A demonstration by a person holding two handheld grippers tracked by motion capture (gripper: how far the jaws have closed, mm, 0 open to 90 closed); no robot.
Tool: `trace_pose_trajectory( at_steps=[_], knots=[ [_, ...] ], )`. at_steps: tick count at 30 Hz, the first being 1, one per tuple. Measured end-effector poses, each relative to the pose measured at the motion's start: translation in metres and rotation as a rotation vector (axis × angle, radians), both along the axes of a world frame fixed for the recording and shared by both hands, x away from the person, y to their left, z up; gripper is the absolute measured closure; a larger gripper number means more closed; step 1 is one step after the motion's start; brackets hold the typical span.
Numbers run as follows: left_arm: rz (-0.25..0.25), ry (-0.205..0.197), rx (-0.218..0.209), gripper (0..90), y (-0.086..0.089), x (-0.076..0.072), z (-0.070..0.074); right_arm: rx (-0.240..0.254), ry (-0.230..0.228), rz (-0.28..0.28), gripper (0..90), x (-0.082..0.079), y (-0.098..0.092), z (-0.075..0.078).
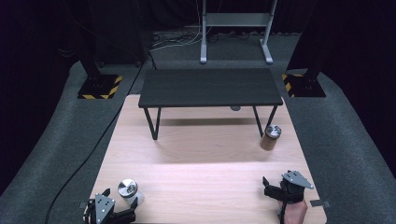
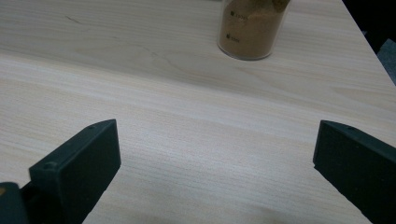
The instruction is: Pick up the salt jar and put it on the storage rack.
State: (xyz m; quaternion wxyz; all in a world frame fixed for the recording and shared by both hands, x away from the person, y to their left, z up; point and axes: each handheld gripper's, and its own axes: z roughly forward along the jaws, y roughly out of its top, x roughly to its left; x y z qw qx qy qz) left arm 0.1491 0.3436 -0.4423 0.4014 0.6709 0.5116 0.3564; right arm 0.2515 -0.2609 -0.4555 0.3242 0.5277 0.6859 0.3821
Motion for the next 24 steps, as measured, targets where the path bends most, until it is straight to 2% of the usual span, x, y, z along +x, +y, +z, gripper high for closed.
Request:
trace_pose_trajectory(
  at_steps=[4, 12, 24],
  knots=[
    [-0.019, 0.004, -0.019, 0.0, 0.003, 0.004, -0.005, -0.003, 0.001, 0.000, 0.0, 0.000, 0.000, 0.000],
    [-0.029, 0.006, -0.026, 0.0, 0.003, 0.012, -0.014, -0.006, 0.008, 0.004, 0.0, 0.001, 0.000, 0.001],
    [-0.050, 0.017, -0.043, 0.0, 0.004, 0.024, -0.018, -0.011, 0.014, 0.008, 0.0, 0.003, 0.001, 0.002]
  ],
)
